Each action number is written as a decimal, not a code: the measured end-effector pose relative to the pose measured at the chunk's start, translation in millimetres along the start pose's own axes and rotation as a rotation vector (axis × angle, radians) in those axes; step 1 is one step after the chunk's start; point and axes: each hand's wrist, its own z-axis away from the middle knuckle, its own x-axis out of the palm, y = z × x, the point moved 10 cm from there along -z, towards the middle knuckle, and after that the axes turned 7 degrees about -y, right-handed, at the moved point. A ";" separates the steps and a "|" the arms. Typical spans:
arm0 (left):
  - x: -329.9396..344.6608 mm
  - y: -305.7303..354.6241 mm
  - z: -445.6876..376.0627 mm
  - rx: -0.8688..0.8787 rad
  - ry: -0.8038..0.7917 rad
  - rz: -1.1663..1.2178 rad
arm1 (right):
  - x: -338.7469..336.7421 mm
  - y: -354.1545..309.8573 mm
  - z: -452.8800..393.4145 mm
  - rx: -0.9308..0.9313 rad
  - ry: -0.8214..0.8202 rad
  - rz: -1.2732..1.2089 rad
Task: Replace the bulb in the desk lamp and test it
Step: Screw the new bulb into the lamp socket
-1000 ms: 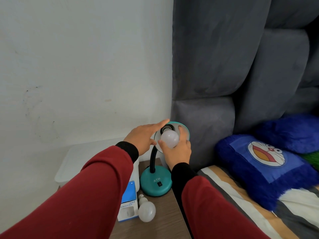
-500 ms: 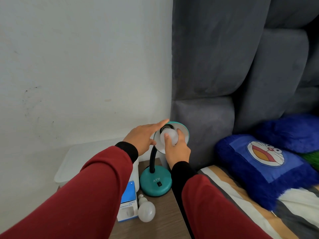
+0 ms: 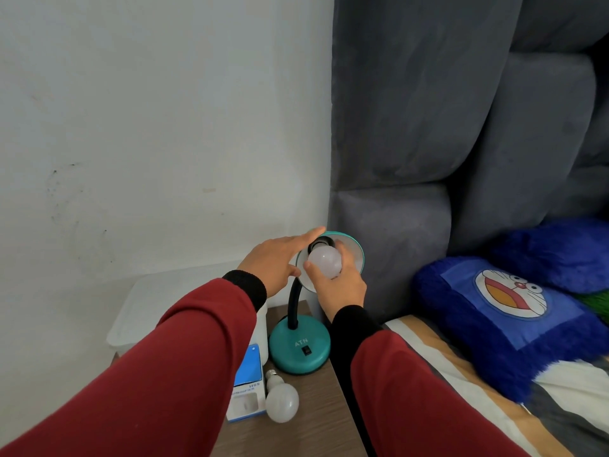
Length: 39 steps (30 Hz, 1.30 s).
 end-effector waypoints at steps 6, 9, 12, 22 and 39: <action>-0.4 1.7 -0.3 0.001 0.011 -0.003 | 2.7 12.4 -3.2 0.083 -0.011 -0.150; 0.0 3.6 0.4 0.003 0.011 -0.002 | 1.5 12.8 -4.2 0.106 -0.045 -0.110; -0.6 2.9 2.7 -0.008 0.010 -0.024 | 1.0 9.7 -4.1 0.121 -0.120 0.058; 2.4 -12.9 8.6 -0.192 -0.106 -0.118 | -14.9 -19.3 -0.4 0.135 -0.154 0.607; -27.7 -67.8 102.2 -0.625 -0.320 -0.332 | -6.1 -68.0 49.4 0.031 -0.359 1.085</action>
